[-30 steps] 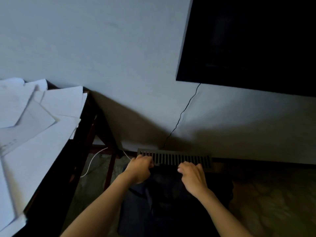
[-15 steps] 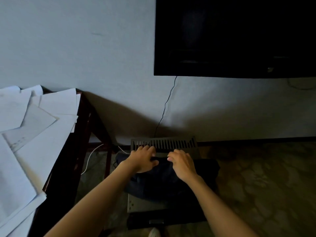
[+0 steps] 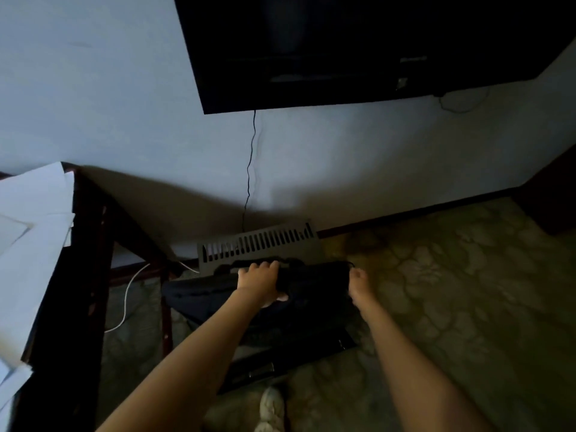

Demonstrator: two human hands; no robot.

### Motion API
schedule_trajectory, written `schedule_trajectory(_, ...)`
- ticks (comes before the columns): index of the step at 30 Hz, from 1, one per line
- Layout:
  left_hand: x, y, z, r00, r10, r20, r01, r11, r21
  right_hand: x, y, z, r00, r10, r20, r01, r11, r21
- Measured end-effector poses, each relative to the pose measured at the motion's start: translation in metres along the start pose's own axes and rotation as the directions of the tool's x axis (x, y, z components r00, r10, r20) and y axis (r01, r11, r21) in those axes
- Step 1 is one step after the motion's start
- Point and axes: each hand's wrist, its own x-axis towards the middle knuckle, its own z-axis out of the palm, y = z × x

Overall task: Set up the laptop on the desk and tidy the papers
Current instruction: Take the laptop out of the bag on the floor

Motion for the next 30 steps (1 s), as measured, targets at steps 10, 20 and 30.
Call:
schedule_trajectory(10,0.001,0.001,0.013,0.994,-0.027,-0.106,0.027,1.000,-0.003,0.001,-0.012,0.002,0.990,0.119,0.076,-0.136,0.953,0.270)
schedule_trajectory(20,-0.002,-0.001,0.015,0.990,-0.009,-0.143,0.010,1.000,0.003,0.009,-0.028,0.004,0.991,0.131,0.037,-0.136,0.956,0.260)
schedule_trajectory(30,-0.003,-0.005,0.018,0.992,-0.003,-0.129,0.004,1.000,0.008,0.014,-0.038,0.007,0.986,0.157,0.060,-0.168,0.935,0.312)
